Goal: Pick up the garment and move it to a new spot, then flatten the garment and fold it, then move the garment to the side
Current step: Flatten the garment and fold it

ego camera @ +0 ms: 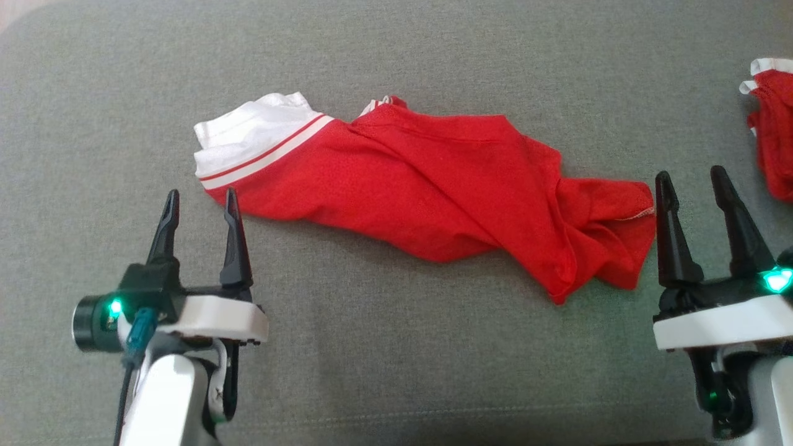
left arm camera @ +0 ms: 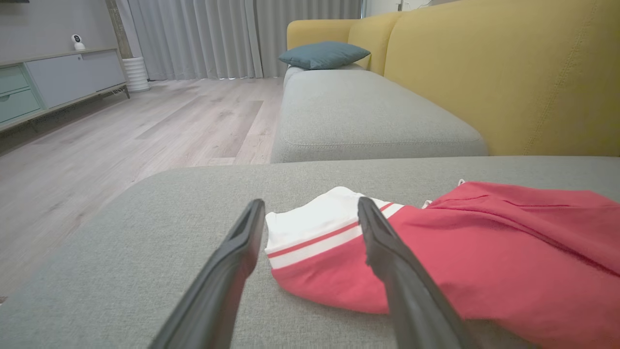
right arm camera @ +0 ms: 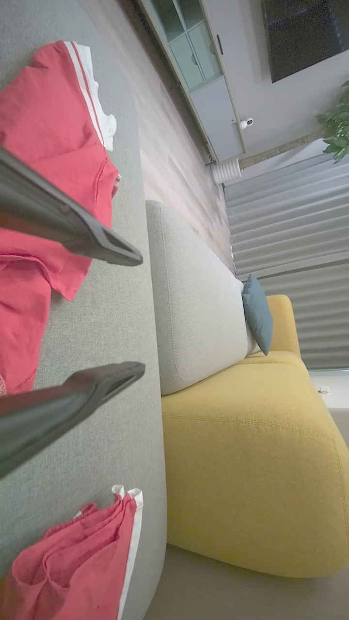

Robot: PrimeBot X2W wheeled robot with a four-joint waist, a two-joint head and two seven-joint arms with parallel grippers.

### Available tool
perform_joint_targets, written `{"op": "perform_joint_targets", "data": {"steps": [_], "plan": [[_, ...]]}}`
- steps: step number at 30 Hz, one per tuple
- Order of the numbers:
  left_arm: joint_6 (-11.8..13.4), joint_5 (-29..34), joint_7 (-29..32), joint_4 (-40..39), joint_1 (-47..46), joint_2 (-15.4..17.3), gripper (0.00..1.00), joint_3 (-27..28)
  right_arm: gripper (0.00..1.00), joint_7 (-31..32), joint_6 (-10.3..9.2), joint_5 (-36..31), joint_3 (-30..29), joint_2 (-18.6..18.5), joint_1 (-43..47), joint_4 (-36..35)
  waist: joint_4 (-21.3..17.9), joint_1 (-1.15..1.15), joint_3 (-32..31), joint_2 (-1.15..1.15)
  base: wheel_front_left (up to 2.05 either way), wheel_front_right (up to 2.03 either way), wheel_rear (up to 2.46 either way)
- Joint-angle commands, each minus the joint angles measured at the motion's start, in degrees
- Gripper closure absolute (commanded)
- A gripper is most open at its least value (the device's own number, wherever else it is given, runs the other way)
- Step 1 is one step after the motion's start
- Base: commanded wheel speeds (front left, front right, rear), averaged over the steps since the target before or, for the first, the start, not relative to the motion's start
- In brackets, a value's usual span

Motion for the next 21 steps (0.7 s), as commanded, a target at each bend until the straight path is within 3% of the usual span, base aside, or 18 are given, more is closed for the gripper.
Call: {"op": "perform_joint_targets", "data": {"steps": [1, 7, 14, 21], "plan": [[0.04, -0.47, 0.63, -1.19, -1.7, 1.33, 0.0, 1.72, 0.0, 0.25, 0.37, 0.16, 0.92, -0.23, -0.43, -2.46, 0.05, 0.0, 0.19, 0.0, 0.0, 0.0, 0.0], [-3.67, -3.01, 5.98, 1.94, -8.4, 2.38, 0.0, 1.33, 0.0, 0.66, 0.37, 0.51, 1.08, -0.16, -0.72, -2.55, 0.35, 0.0, 1.6, 0.0, 0.0, 0.0, 0.0], [-7.74, -9.45, 14.75, 12.41, -16.71, 3.7, 0.0, 4.05, 0.0, 0.69, 0.37, 1.11, 1.98, -0.24, -1.9, -1.83, -0.81, 0.0, 3.74, 0.0, 0.0, 0.0, 0.0], [-9.1, -13.26, 17.42, 20.07, -20.37, 4.6, 0.0, 6.49, 0.0, 0.41, 0.37, 1.6, 1.66, 0.17, -2.21, -0.99, -1.68, 0.0, 4.92, 0.0, 0.0, 0.0, 0.0]]}}
